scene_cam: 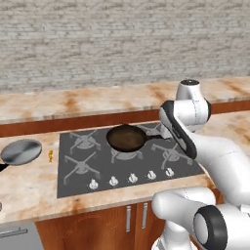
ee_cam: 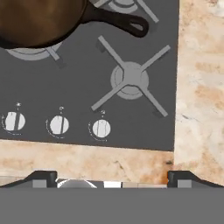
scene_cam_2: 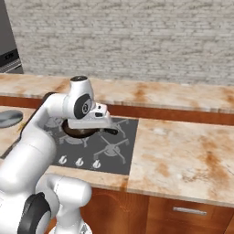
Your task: Place both pans onto different burners. Then place the garlic and the shrimp on different pans.
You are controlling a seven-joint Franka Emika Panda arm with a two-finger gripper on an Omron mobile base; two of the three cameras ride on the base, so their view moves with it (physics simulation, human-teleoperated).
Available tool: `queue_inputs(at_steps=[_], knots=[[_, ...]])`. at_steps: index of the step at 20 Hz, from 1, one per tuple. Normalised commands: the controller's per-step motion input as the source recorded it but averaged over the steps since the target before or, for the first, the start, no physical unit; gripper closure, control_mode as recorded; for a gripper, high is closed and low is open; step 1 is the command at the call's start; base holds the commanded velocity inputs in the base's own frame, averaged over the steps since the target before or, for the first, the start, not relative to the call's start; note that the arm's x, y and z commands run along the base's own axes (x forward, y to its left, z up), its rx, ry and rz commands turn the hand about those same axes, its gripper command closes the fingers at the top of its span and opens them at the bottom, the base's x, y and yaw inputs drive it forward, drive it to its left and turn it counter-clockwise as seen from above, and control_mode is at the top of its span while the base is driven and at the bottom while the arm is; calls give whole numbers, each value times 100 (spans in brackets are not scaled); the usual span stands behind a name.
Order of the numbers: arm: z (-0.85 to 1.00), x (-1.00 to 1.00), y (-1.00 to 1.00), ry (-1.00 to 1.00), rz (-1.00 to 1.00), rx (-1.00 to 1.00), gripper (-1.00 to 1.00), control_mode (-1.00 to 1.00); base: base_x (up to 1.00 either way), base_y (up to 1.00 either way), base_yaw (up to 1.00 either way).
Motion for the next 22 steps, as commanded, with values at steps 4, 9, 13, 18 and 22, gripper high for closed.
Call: queue_inputs(at_steps=[4, 9, 13, 18, 22], knots=[[0, 0, 0, 0, 0, 0, -100, 100, -51, 71, 0], [0, 0, 0, 0, 0, 0, -100, 100, -12, 83, 0], [0, 0, 0, 0, 0, 0, -100, 100, 0, 73, 0], [0, 0, 0, 0, 0, 0, -100, 100, 25, 54, 0], [0, 0, 0, 0, 0, 0, -100, 100, 43, 29, -1]])
